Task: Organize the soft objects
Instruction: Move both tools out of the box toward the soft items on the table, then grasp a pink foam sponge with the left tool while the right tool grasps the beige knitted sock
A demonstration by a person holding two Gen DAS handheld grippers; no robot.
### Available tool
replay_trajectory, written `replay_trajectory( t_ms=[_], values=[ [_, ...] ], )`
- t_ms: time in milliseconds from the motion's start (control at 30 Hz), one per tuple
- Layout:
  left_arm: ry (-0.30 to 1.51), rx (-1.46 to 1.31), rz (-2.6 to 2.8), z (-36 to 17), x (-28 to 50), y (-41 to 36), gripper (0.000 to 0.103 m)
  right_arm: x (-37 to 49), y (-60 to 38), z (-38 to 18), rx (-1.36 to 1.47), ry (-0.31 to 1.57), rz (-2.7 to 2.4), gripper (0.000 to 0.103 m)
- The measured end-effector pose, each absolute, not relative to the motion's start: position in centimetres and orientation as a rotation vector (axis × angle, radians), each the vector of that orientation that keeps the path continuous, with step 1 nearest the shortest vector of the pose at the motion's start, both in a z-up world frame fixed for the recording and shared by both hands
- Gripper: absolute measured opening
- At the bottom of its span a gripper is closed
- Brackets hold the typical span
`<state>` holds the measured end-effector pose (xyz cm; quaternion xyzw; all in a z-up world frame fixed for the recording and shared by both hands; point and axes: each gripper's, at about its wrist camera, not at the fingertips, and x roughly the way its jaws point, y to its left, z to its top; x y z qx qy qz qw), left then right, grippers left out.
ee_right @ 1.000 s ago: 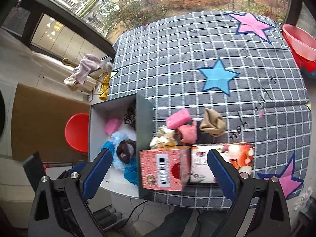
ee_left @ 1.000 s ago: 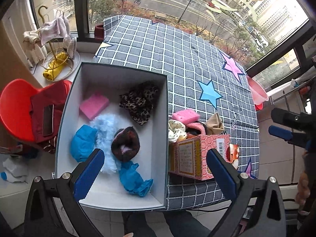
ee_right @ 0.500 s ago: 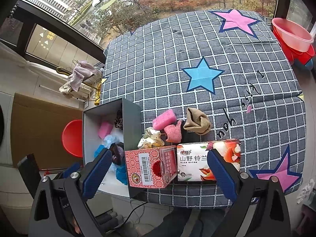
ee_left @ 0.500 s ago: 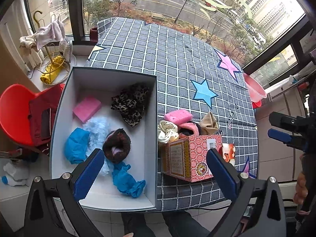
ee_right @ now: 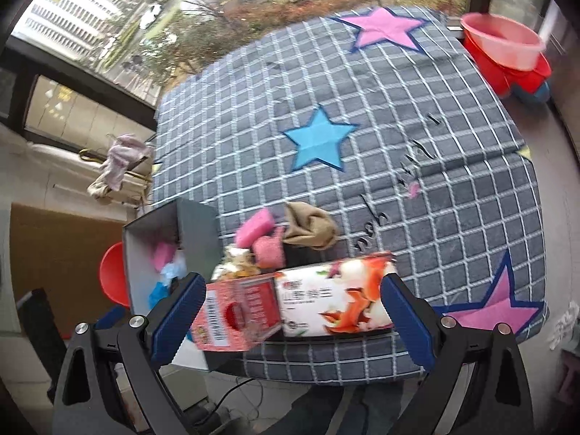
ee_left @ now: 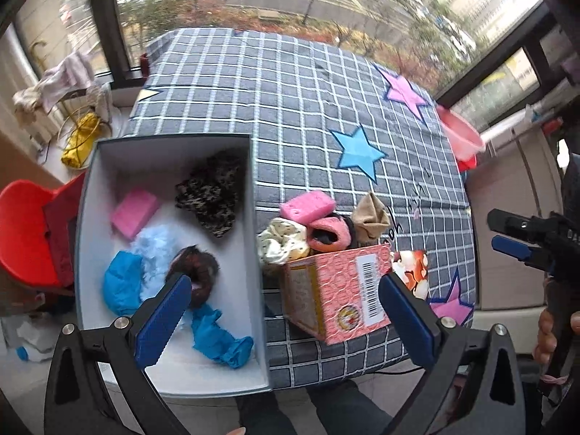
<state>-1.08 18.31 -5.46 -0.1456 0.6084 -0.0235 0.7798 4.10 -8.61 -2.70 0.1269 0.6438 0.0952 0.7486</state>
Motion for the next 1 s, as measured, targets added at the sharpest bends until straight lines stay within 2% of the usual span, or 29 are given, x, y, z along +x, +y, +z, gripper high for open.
replay_trajectory(
  t_ms=[233,433,567,700,800,867,1000],
  values=[
    [1.381,-0.338,-0.071,-6.7,3.3,16.0,0.103,5.3,-10.0,-7.6,0.288,1.498,0.185,0.098],
    [1.359,-0.415,-0.004,-6.0,5.0,17.0,0.103,7.9,-7.1,-12.6,0.271,1.572,0.27,0.098],
    [1.357,-0.417,0.039,-5.7,4.9,17.3,0.103,10.1,-3.4,-15.6,0.121,1.586,0.36,0.098],
    [1.377,-0.422,0.077,-6.3,4.8,17.6,0.103,11.4,-0.2,-19.4,0.046,1.683,0.452,0.098],
    [1.401,-0.432,0.09,-7.1,5.2,17.3,0.103,11.1,2.0,-21.6,-0.149,1.721,0.474,0.098],
    [1.424,-0.425,0.091,-7.8,5.9,16.8,0.103,10.7,2.4,-22.2,-0.269,1.704,0.443,0.098],
    [1.462,-0.383,0.07,-8.8,7.6,15.2,0.103,11.4,-0.5,-22.2,-0.297,1.655,0.32,0.098]
  ],
)
